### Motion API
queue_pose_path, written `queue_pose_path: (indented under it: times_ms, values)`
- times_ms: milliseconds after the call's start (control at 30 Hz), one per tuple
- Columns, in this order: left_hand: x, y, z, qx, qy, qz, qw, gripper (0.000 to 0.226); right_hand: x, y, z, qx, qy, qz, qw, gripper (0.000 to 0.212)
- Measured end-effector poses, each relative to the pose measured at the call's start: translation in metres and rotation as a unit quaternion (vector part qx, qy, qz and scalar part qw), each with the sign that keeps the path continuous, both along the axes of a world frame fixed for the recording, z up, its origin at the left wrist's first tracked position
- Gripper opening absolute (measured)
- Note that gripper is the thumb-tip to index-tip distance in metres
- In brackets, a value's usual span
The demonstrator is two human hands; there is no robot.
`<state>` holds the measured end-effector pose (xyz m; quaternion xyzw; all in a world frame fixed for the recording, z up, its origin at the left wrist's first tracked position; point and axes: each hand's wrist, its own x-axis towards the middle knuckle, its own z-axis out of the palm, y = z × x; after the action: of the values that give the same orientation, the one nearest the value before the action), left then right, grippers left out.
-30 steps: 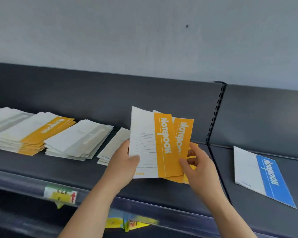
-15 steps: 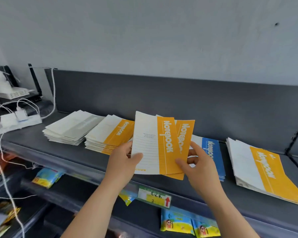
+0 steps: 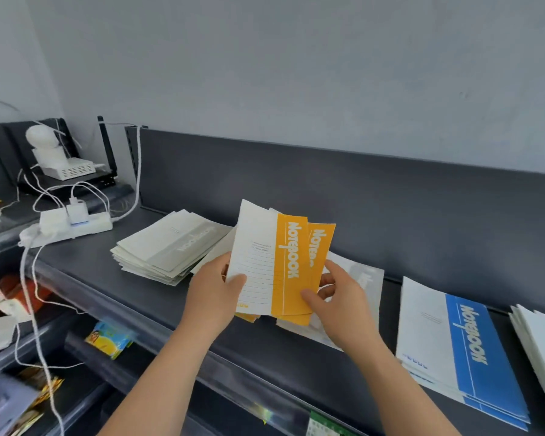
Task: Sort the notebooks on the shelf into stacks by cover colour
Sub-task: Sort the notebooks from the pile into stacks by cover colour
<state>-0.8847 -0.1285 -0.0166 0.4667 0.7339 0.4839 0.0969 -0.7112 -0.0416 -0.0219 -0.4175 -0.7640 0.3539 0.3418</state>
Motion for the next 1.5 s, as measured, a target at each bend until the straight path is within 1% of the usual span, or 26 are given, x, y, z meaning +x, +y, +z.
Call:
queue_pose_path:
  times_ms: [100,300,433,500,600,667,700,733,800,833,900,967,1067,1133,1233,1333,1500]
  values:
    - [-0.024,0.012,-0.001,-0.014,0.031,0.025,0.999,0.031,-0.025,0.012,0.001,0.000,-0.012,0.017,1.000,0.038]
    - [-0.065,0.033,-0.006,-0.073,0.094,0.051,0.992,0.029,-0.064,0.031,-0.007,0.021,-0.075,0.023,0.997,0.020]
    - [-0.090,0.041,-0.011,-0.114,0.118,0.035,0.986,0.027,-0.080,0.036,-0.010,0.016,-0.134,0.013,0.991,0.010]
    - [-0.097,0.043,-0.014,-0.125,0.125,0.017,0.984,0.029,-0.086,0.035,-0.010,0.018,-0.181,0.001,0.983,0.013]
    - [-0.107,0.046,-0.018,-0.119,0.124,-0.010,0.985,0.029,-0.092,0.033,-0.008,0.034,-0.249,-0.011,0.968,0.017]
    - [-0.111,0.046,-0.020,-0.121,0.134,-0.013,0.984,0.028,-0.095,0.030,-0.006,0.047,-0.274,-0.017,0.960,0.019]
    - [-0.112,0.046,-0.020,-0.125,0.144,-0.009,0.982,0.029,-0.095,0.028,-0.006,0.052,-0.278,-0.022,0.959,0.013]
    - [-0.113,0.045,-0.020,-0.125,0.159,-0.001,0.979,0.030,-0.095,0.026,-0.007,0.057,-0.271,-0.029,0.960,0.014]
    - [-0.111,0.041,-0.017,-0.117,0.197,0.015,0.973,0.033,-0.092,0.020,-0.009,0.072,-0.237,-0.056,0.967,0.035]
    - [-0.108,0.039,-0.014,-0.111,0.214,0.017,0.970,0.035,-0.090,0.017,-0.009,0.084,-0.219,-0.074,0.969,0.040]
    - [-0.099,0.036,-0.007,-0.092,0.225,0.003,0.970,0.040,-0.082,0.008,-0.008,0.105,-0.200,-0.100,0.969,0.042]
    - [-0.084,0.034,-0.001,-0.059,0.210,-0.036,0.975,0.041,-0.070,0.000,-0.009,0.109,-0.196,-0.122,0.967,0.043]
    - [-0.056,0.035,0.001,-0.005,0.206,-0.108,0.973,0.035,-0.045,-0.009,-0.011,0.126,-0.208,-0.158,0.957,0.045]
    - [-0.035,0.037,0.000,0.012,0.212,-0.140,0.967,0.031,-0.023,-0.015,-0.010,0.130,-0.209,-0.184,0.952,0.046]
    - [0.002,0.040,-0.001,0.026,0.213,-0.176,0.961,0.028,0.016,-0.024,-0.008,0.131,-0.199,-0.226,0.945,0.046]
    - [0.044,0.041,-0.002,0.028,0.206,-0.200,0.957,0.036,0.062,-0.032,-0.010,0.127,-0.205,-0.256,0.936,0.046]
    - [0.133,0.041,-0.003,0.027,0.199,-0.238,0.950,0.038,0.151,-0.047,-0.011,0.116,-0.212,-0.285,0.928,0.045]
